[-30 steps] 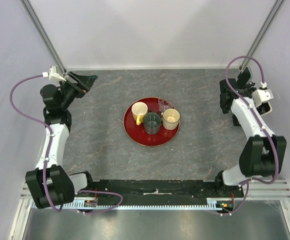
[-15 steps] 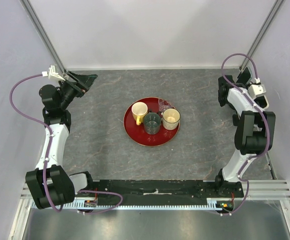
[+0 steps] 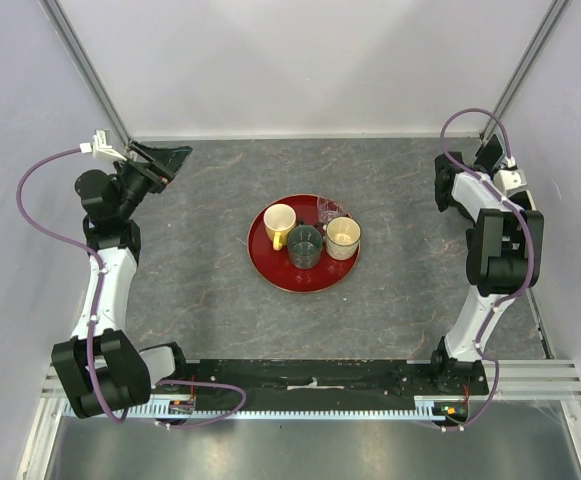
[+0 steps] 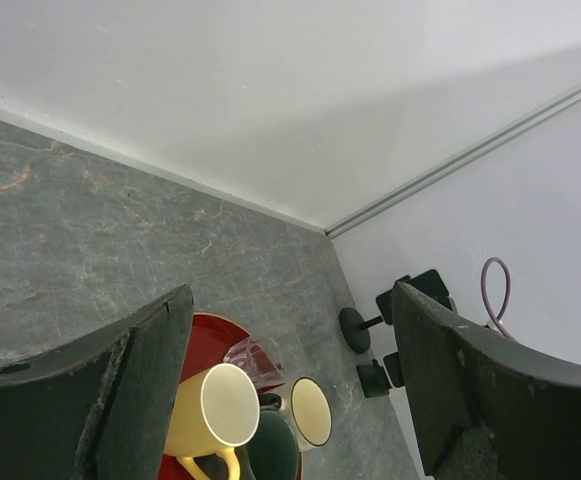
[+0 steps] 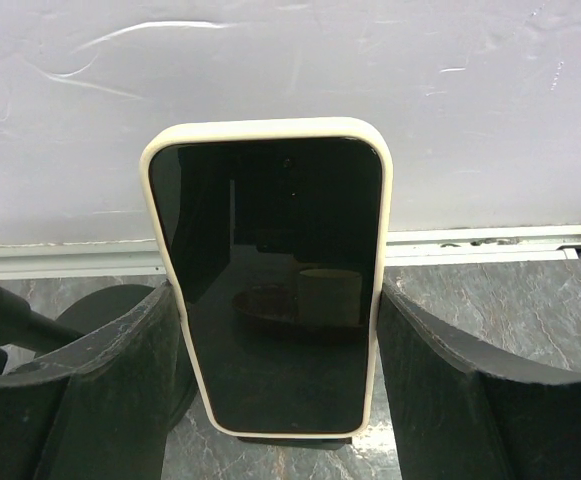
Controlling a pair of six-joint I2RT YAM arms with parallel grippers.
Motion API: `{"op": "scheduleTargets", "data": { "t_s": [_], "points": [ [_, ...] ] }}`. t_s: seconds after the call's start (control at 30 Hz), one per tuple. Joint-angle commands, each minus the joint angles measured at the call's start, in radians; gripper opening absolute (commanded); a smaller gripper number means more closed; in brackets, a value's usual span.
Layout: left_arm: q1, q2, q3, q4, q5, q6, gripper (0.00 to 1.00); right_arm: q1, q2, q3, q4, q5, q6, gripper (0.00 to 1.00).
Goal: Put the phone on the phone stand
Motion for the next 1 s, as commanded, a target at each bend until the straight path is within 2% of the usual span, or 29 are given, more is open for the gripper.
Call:
{"op": "scheduleTargets", "data": {
  "t_s": [0.0, 0.77, 0.97],
  "points": [
    [0.010, -0.011, 0.007, 0.067, 0.042, -0.043, 0.86, -0.011, -0.001, 0.049, 0.011, 0.117, 0.038, 0.00],
    [0.029, -0.001, 0.001, 0.091, 0.054, -0.066, 0.85, -0.021, 0.092, 0.040, -0.018, 0.068, 0.122, 0.00],
    [0.035, -0.002, -0.002, 0.095, 0.054, -0.069, 0.85, -0.010, 0.103, 0.054, -0.130, 0.049, 0.217, 0.13]
  ]
}}
